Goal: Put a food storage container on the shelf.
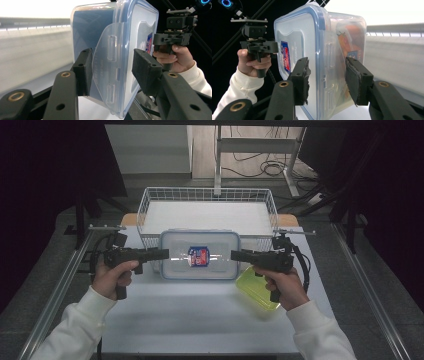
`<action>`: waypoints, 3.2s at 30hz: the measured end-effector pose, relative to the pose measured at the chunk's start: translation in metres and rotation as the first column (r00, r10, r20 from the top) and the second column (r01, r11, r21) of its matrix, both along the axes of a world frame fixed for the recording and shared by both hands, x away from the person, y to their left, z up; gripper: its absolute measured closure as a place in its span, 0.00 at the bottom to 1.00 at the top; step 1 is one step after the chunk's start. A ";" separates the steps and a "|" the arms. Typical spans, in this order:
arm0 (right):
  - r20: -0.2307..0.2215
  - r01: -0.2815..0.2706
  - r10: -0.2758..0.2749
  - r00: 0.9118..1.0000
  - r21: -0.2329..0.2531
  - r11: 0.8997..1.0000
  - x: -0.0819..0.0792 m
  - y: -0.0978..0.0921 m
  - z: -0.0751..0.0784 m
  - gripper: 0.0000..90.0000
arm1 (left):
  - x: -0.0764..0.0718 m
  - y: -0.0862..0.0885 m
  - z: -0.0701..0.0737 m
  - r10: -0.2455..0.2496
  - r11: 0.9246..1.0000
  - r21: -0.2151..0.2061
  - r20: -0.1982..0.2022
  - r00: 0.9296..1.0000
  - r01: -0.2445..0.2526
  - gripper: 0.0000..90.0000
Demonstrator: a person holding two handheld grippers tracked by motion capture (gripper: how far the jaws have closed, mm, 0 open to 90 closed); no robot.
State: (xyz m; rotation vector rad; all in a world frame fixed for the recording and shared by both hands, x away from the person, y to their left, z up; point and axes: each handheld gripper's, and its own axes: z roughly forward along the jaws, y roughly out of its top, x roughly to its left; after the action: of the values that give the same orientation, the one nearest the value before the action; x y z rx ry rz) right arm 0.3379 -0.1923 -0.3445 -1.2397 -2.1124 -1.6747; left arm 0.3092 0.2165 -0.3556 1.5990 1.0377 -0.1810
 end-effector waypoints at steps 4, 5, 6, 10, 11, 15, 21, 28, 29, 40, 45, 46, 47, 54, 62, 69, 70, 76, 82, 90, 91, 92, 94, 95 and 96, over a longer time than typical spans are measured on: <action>0.014 -0.002 0.002 1.000 0.004 1.000 0.004 0.000 0.007 0.61 | 0.003 0.000 0.007 0.005 1.000 0.001 0.012 1.000 -0.005 0.58; 0.016 -0.002 0.002 1.000 0.004 1.000 0.006 0.001 0.008 0.61 | 0.004 0.000 0.008 0.004 1.000 0.000 0.011 1.000 -0.004 0.58; 0.015 -0.003 0.003 1.000 0.004 1.000 0.006 0.001 0.009 0.61 | 0.005 0.000 0.009 0.006 1.000 0.002 0.013 1.000 -0.006 0.58; 0.017 -0.003 0.003 1.000 0.005 1.000 0.011 0.001 0.012 0.61 | 0.009 0.000 0.011 0.010 1.000 0.000 0.011 1.000 -0.010 0.58; 0.016 -0.003 0.003 1.000 0.004 1.000 0.012 0.001 0.012 0.61 | 0.010 0.000 0.011 0.008 1.000 0.002 0.015 1.000 -0.008 0.58; 0.019 -0.007 0.007 1.000 0.003 1.000 0.016 0.000 0.014 0.61 | 0.014 -0.001 0.014 0.006 1.000 0.004 0.014 1.000 -0.006 0.58; 0.020 -0.001 0.001 1.000 0.008 1.000 0.024 -0.001 0.018 0.61 | 0.022 -0.001 0.019 0.005 1.000 0.007 0.016 1.000 -0.005 0.58; 0.027 0.002 -0.003 1.000 0.012 1.000 0.031 -0.002 0.025 0.61 | 0.031 -0.002 0.027 0.008 1.000 0.002 0.022 1.000 -0.008 0.58; 0.027 0.004 -0.005 1.000 0.012 1.000 0.032 -0.002 0.026 0.61 | 0.033 -0.002 0.029 0.006 1.000 0.002 0.021 1.000 -0.006 0.58; 0.045 0.014 -0.014 0.999 0.011 1.000 0.053 -0.001 0.045 0.61 | 0.056 -0.001 0.044 -0.001 1.000 -0.003 0.026 1.000 0.001 0.58; 0.046 0.019 -0.020 0.999 0.013 1.000 0.063 -0.002 0.052 0.61 | 0.072 -0.002 0.052 -0.002 1.000 -0.007 0.032 0.999 0.002 0.58; 0.047 0.021 -0.021 0.999 0.015 1.000 0.067 -0.002 0.054 0.61 | 0.075 -0.002 0.054 -0.002 1.000 -0.008 0.036 0.999 0.002 0.58; 0.048 0.021 -0.021 0.999 0.015 1.000 0.069 -0.003 0.055 0.61 | 0.079 -0.002 0.056 -0.006 1.000 -0.005 0.040 0.999 0.006 0.58; 0.042 0.031 -0.032 0.999 0.013 0.999 0.091 -0.001 0.057 0.61 | 0.104 -0.002 0.057 -0.002 1.000 0.002 0.041 0.999 0.002 0.58; 0.017 0.037 -0.037 0.999 0.006 0.999 0.109 -0.002 0.050 0.61 | 0.120 -0.003 0.046 0.005 1.000 -0.014 0.013 1.000 -0.005 0.57; -0.003 0.039 -0.039 0.999 -0.008 0.999 0.116 -0.002 0.045 0.61 | 0.126 -0.005 0.038 0.004 1.000 -0.002 -0.009 1.000 -0.004 0.57; -0.007 0.039 -0.039 0.999 -0.011 0.999 0.117 -0.002 0.044 0.60 | 0.126 -0.005 0.037 0.004 1.000 0.000 -0.013 1.000 -0.004 0.57; -0.019 0.046 -0.046 0.999 -0.015 0.999 0.119 -0.003 0.041 0.60 | 0.128 -0.006 0.034 0.009 1.000 -0.013 -0.020 1.000 -0.010 0.57; -0.035 0.052 -0.052 0.998 0.001 0.999 0.123 -0.004 0.039 0.60 | 0.131 -0.004 0.032 0.008 0.999 -0.039 -0.039 0.999 -0.009 0.58; -0.093 0.081 -0.079 0.992 0.012 0.997 0.128 -0.003 0.039 0.59 | 0.138 -0.004 0.029 0.021 0.998 -0.066 -0.065 0.998 -0.026 0.58; -0.102 0.086 -0.084 0.991 0.014 0.996 0.129 -0.003 0.039 0.59 | 0.139 -0.004 0.028 0.023 0.997 -0.068 -0.070 0.997 -0.028 0.58; -0.111 0.092 -0.089 0.990 0.017 0.996 0.130 -0.003 0.039 0.59 | 0.140 -0.004 0.028 0.025 0.997 -0.071 -0.072 0.997 -0.030 0.58; -0.122 0.112 -0.110 0.986 0.010 0.994 0.131 -0.001 0.039 0.58 | 0.142 -0.004 0.027 0.032 0.997 -0.074 -0.081 0.996 -0.038 0.57; -0.134 0.131 -0.128 0.983 0.011 0.991 0.133 0.001 0.038 0.57 | 0.143 -0.004 0.027 0.034 0.996 -0.075 -0.085 0.996 -0.041 0.57; -0.140 0.138 -0.135 0.981 0.008 0.990 0.133 0.001 0.039 0.57 | 0.144 -0.004 0.026 0.037 0.996 -0.076 -0.087 0.996 -0.043 0.57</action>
State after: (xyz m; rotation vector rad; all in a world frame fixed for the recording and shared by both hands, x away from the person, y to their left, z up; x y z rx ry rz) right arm 0.4709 -0.1912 -0.3060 -1.4802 -1.9681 -1.6039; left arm 0.4529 0.2124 -0.3294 1.5094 1.1147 -0.2617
